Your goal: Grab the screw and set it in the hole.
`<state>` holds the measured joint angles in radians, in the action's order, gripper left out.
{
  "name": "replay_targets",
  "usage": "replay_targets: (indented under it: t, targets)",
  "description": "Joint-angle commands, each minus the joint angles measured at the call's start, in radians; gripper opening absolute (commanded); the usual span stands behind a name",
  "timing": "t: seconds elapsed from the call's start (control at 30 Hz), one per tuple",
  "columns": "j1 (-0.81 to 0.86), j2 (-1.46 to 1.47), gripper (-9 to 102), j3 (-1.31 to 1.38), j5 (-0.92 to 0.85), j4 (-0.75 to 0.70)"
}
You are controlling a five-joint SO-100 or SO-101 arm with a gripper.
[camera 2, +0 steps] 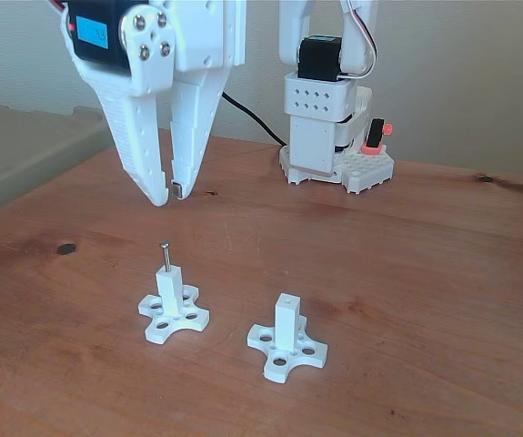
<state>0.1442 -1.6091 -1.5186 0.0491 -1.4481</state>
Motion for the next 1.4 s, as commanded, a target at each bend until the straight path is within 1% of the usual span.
replay_targets:
  t: [0.0,0.6,1.37]
  targets:
    - [-0.015,-0.015,4,0.069,0.000,0.005]
    - [-0.014,0.034,6,0.064,0.000,0.041]
    - [0.005,0.052,8,0.067,-0.005,0.038]
